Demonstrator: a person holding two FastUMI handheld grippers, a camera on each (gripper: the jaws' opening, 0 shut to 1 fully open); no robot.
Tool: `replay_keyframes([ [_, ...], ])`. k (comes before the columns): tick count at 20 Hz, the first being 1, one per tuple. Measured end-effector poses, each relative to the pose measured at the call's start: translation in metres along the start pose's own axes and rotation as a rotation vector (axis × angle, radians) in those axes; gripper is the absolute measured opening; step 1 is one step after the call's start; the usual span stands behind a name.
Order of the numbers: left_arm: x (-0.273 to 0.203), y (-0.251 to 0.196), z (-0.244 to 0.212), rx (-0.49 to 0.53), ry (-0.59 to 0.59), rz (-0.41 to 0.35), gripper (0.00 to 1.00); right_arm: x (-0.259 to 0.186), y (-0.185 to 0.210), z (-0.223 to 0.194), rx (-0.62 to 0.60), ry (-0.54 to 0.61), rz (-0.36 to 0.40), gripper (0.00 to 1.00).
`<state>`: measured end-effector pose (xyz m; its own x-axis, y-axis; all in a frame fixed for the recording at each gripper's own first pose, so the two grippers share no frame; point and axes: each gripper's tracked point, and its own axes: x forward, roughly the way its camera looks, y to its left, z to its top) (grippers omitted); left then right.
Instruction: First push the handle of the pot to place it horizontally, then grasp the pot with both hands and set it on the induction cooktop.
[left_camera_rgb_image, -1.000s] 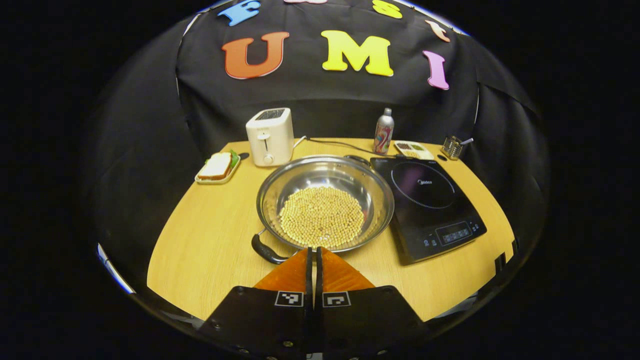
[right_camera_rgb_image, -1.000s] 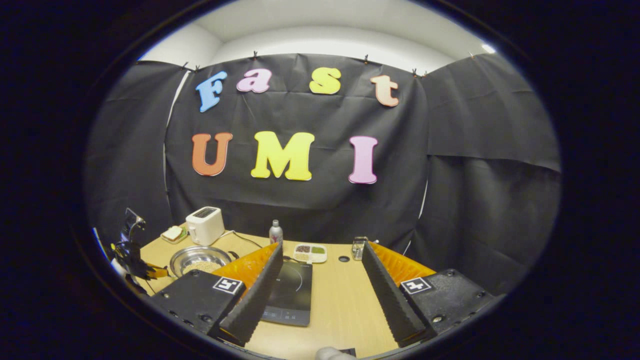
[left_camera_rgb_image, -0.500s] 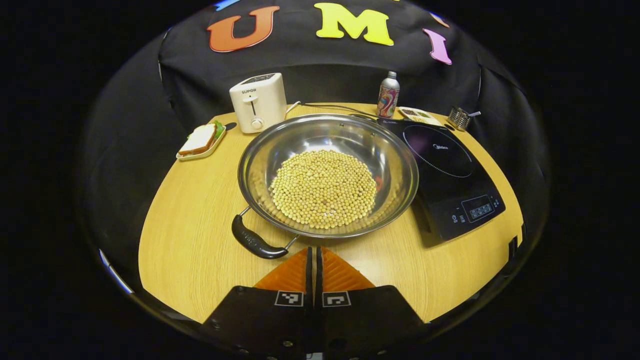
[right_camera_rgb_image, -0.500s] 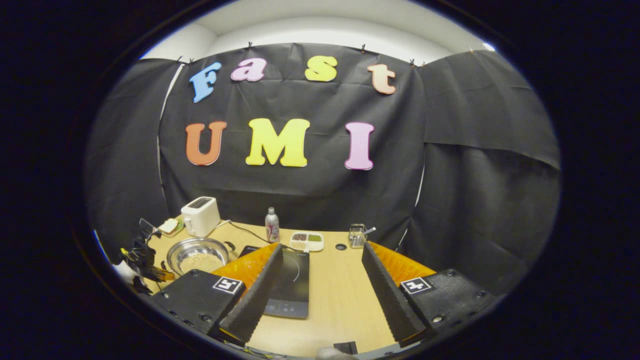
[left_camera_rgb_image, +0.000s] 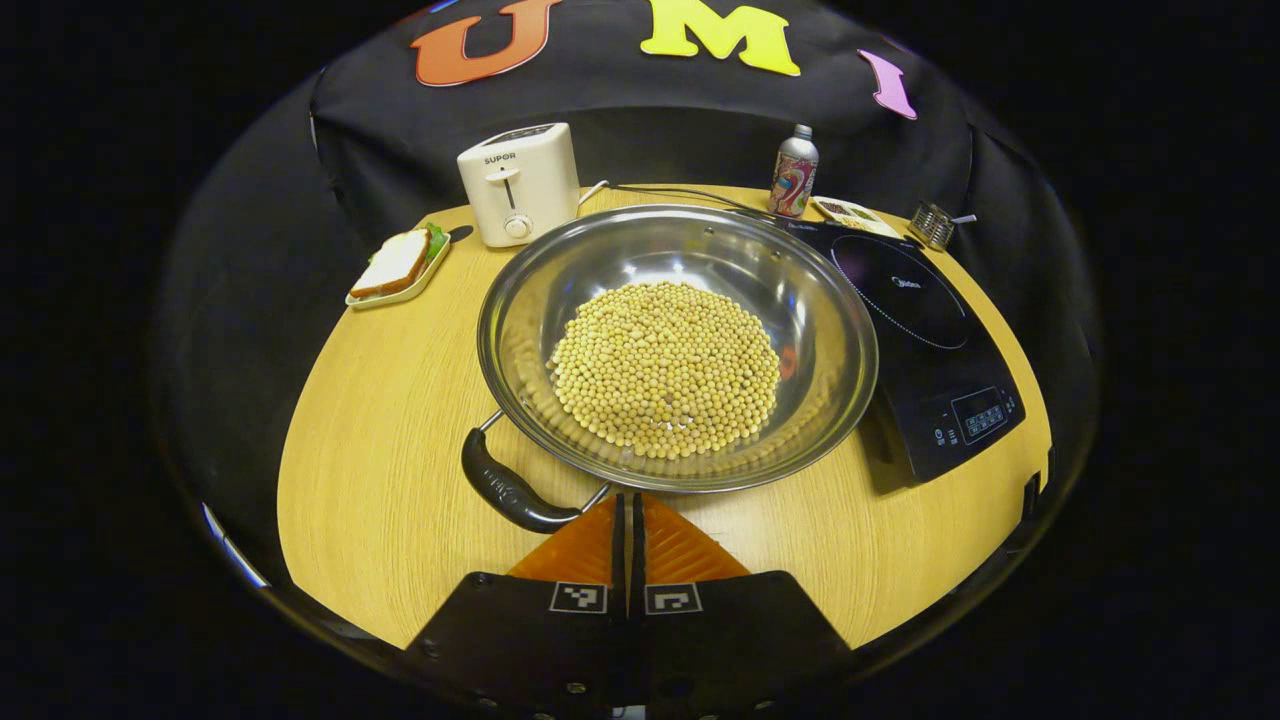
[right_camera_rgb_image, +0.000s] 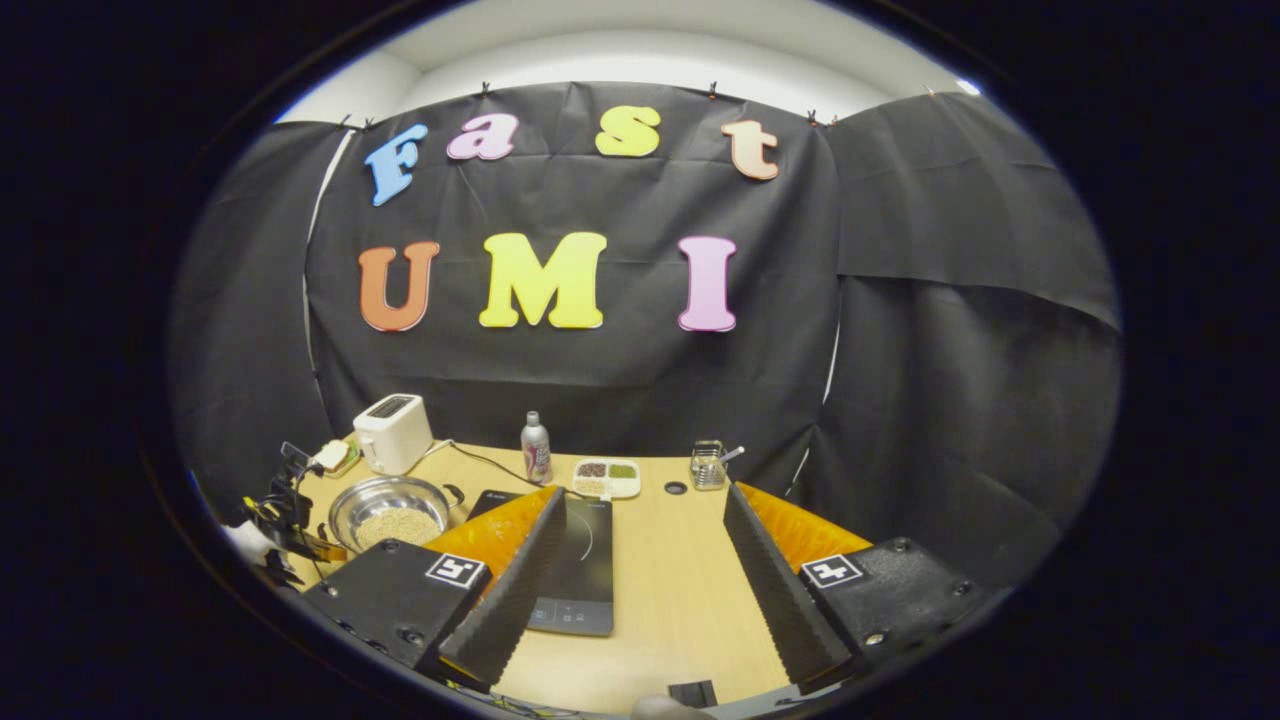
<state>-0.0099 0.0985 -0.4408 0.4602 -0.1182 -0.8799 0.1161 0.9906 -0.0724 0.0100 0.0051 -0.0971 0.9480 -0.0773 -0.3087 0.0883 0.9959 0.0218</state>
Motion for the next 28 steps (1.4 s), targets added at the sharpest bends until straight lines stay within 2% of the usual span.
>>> replay_keyframes([
  [1,0.0,0.002,0.0,-0.002,0.004,0.005,0.0,0.0,-0.001,0.0,-0.002,0.002,-0.002,0.99],
  [2,0.001,0.005,0.001,-0.003,0.009,0.012,0.1,0.002,-0.003,-0.003,-0.002,0.006,-0.004,0.99],
  [3,0.001,0.008,0.001,-0.002,0.013,0.019,0.11,0.003,-0.005,-0.003,0.001,0.012,-0.006,0.99],
  [4,0.002,0.011,0.003,-0.003,0.012,0.024,0.11,0.003,-0.006,-0.005,0.007,0.015,-0.007,0.99],
  [5,0.003,0.015,0.003,-0.006,0.016,0.03,0.0,0.004,-0.007,-0.004,0.013,0.016,-0.009,0.99],
  [6,0.006,0.019,0.004,-0.011,0.017,0.035,0.0,0.005,-0.008,-0.005,0.019,0.016,-0.01,0.99],
  [7,0.006,0.022,0.006,-0.014,0.016,0.04,0.1,0.006,-0.01,-0.005,0.021,0.018,-0.013,0.99],
  [8,0.007,0.026,0.007,-0.016,0.021,0.046,0.0,0.006,-0.011,-0.005,0.021,0.018,-0.015,1.0],
  [9,0.008,0.029,0.009,-0.017,0.02,0.052,0.1,0.006,-0.011,-0.004,0.02,0.019,-0.016,1.0],
  [10,0.009,0.033,0.01,-0.021,0.021,0.057,0.0,0.007,-0.012,-0.005,0.017,0.02,-0.018,1.0],
  [11,0.01,0.037,0.011,-0.023,0.023,0.062,0.0,0.007,-0.012,-0.005,0.016,0.02,-0.019,0.99],
  [12,0.01,0.041,0.013,-0.024,0.022,0.066,0.1,0.007,-0.013,-0.006,0.017,0.023,-0.019,0.99],
  [17,0.012,0.051,0.017,-0.024,0.024,0.081,0.1,0.01,-0.015,-0.005,0.017,0.025,-0.024,0.99],
  [18,0.013,0.053,0.018,-0.026,0.024,0.084,0.0,0.009,-0.014,-0.005,0.017,0.027,-0.023,0.99],
  [23,0.018,0.065,0.02,-0.051,0.025,0.095,0.0,0.009,-0.011,-0.005,0.009,0.032,-0.017,1.0],
  [24,0.019,0.068,0.021,-0.053,0.026,0.099,0.1,0.009,-0.01,-0.005,0.007,0.032,-0.017,1.0],
  [25,0.02,0.07,0.022,-0.054,0.026,0.102,0.1,0.009,-0.011,-0.004,0.005,0.032,-0.019,1.0],
  [26,0.021,0.072,0.023,-0.055,0.025,0.105,0.0,0.009,-0.011,-0.005,0.003,0.032,-0.019,0.99],
  [28,0.024,0.077,0.025,-0.06,0.026,0.111,0.0,0.009,-0.012,-0.006,0.0,0.035,-0.024,0.99],
])
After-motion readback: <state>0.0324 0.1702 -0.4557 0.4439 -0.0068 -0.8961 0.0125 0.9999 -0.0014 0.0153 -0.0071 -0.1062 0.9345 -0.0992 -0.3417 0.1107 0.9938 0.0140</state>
